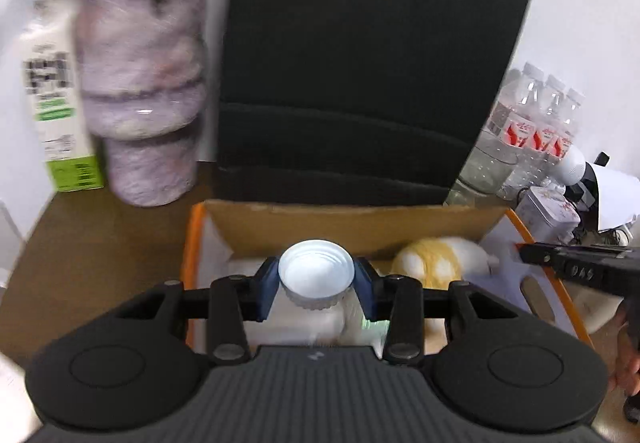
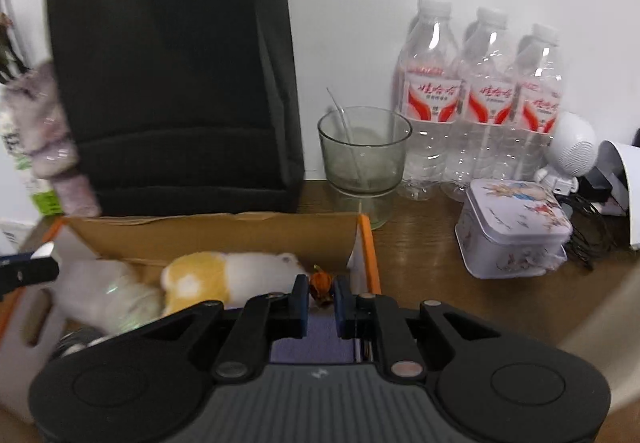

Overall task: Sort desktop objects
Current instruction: 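Drop the white lid into the box with left tool while right tool drops the orange item in, then withdraw both tools from the box back over the table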

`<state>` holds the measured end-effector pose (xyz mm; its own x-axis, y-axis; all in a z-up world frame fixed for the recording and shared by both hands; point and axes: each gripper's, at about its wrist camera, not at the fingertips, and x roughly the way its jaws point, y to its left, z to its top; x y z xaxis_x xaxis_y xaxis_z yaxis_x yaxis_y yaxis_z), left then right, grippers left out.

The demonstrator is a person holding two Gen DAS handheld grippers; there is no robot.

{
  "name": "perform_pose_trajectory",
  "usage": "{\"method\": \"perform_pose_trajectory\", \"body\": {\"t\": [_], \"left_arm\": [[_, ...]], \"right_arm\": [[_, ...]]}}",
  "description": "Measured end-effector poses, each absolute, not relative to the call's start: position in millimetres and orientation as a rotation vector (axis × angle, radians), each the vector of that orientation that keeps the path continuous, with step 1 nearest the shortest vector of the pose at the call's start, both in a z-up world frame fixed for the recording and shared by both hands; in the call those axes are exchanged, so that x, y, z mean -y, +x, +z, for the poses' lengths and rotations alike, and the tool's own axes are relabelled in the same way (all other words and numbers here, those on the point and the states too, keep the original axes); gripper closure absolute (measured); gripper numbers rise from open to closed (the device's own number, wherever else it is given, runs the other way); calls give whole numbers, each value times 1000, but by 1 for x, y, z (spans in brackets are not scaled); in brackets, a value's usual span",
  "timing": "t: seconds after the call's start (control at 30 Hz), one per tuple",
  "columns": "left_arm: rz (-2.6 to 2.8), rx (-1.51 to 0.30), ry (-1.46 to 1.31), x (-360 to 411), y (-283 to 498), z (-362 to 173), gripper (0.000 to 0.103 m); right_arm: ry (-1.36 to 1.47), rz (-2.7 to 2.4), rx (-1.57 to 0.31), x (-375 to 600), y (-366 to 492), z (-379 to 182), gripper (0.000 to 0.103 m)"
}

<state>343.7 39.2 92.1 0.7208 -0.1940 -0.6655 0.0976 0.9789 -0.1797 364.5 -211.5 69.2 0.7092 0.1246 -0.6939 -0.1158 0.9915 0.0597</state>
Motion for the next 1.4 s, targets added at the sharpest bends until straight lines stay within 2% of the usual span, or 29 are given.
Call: {"method": "perform_pose_trajectory", "body": {"t": [0.03,0.07,0.1,0.17,0.37,0.47,0.53,0.6,0.73,0.8,0.87,1.0,1.17,1.27,1.4], "left_arm": [[-170,-753,-149,-38,353,90,61],[-181,-747,-161,-35,361,88,52],[-196,-742,-167,-32,365,87,37],[-193,-747,-152,-24,374,86,29],[-116,-728,-113,-29,334,109,29],[-19,-682,-100,-30,281,129,28],[-50,-640,-113,-26,234,141,23],[-101,-581,-82,-16,182,144,13],[-81,-526,-73,0,94,128,6],[-103,-514,-85,4,56,114,2],[-113,-520,-82,8,19,94,0],[-83,-535,-19,8,-28,62,0],[-68,-578,-63,-10,-63,35,0],[-84,-593,-71,-13,-73,19,0],[-71,-580,-76,-14,-76,16,0]], "right_arm": [[-1,128,-769,209,370,68,85],[-7,115,-762,207,374,68,74],[-9,108,-750,206,376,69,70],[3,116,-721,207,375,74,64],[-15,160,-688,208,338,96,52],[2,166,-666,213,302,104,52],[7,194,-638,214,269,106,48],[3,213,-615,213,232,104,45],[20,249,-613,210,158,91,41],[38,266,-608,209,123,84,37],[34,272,-598,208,87,75,24],[20,259,-591,210,28,49,23],[20,263,-622,216,-32,24,23],[-13,277,-609,212,-56,17,17],[-60,307,-553,204,-73,15,14]]}}
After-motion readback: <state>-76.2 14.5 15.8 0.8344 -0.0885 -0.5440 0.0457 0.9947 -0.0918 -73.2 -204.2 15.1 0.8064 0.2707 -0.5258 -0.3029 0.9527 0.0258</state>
